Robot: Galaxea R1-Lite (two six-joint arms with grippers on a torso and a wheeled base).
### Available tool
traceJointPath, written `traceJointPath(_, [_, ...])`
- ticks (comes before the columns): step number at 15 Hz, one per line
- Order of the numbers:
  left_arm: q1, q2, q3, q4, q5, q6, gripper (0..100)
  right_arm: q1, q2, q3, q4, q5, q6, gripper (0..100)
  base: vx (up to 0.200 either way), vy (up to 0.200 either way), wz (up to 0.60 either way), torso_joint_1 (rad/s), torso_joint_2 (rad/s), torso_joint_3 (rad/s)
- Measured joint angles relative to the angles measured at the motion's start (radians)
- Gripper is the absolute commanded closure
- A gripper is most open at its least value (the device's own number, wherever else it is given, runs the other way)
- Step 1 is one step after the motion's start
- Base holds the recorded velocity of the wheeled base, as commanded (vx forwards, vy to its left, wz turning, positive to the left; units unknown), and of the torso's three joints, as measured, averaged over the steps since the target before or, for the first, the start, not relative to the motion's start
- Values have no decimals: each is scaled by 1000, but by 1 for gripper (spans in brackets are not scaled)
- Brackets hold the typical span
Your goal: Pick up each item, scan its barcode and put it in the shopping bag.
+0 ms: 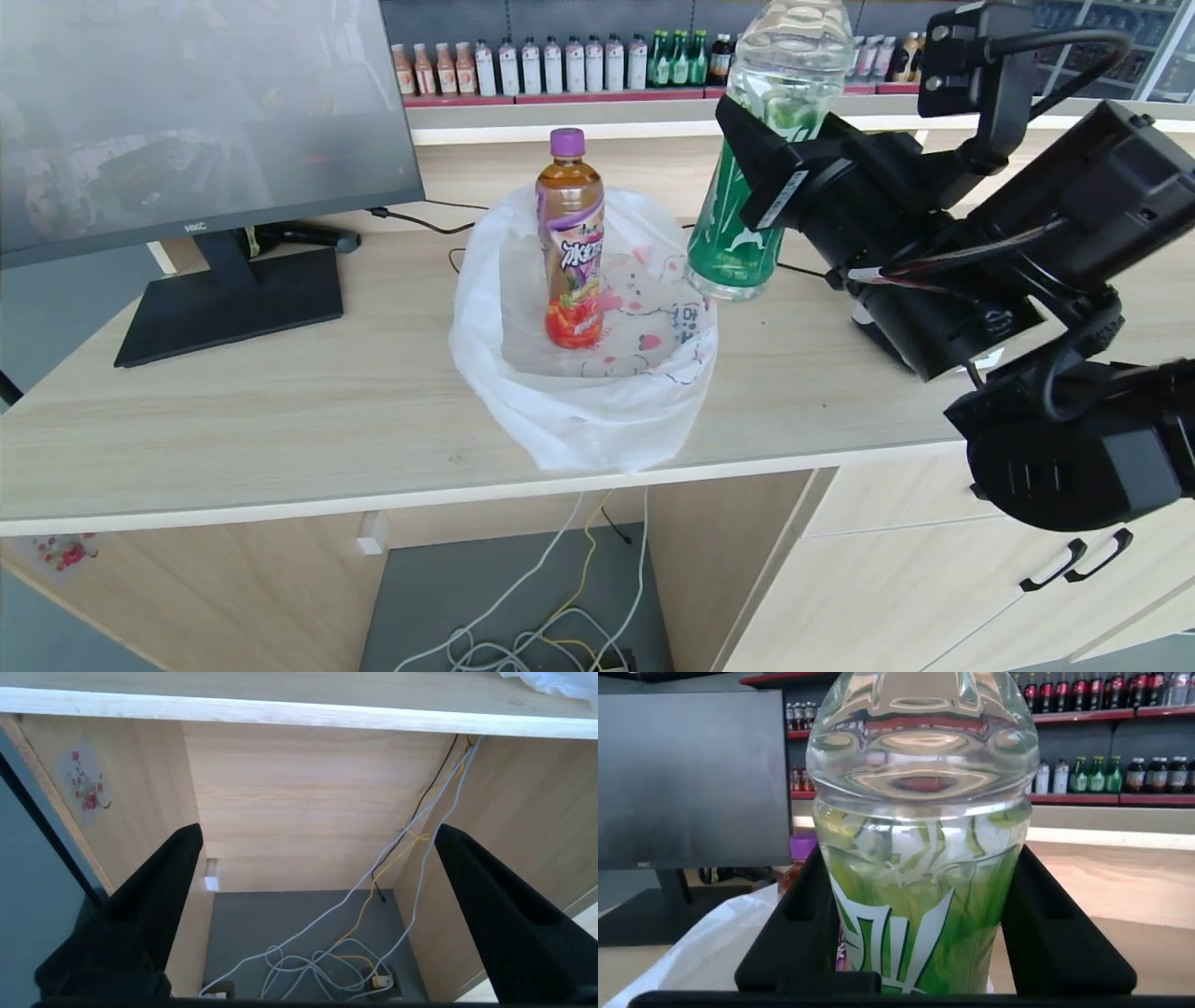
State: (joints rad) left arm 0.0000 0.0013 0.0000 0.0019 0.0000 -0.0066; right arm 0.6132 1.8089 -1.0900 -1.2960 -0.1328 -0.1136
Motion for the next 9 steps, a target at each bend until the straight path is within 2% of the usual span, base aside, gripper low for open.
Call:
traceJointPath(3, [1, 0, 0, -1, 0, 1, 0, -2, 47, -92, 63, -7, -3, 100, 0, 0, 0, 0, 0, 0])
traceJointPath(9, [0, 0, 0, 0, 0, 7, 0, 3, 136, -130, 58, -7, -5, 100, 0, 0, 0, 0, 0, 0])
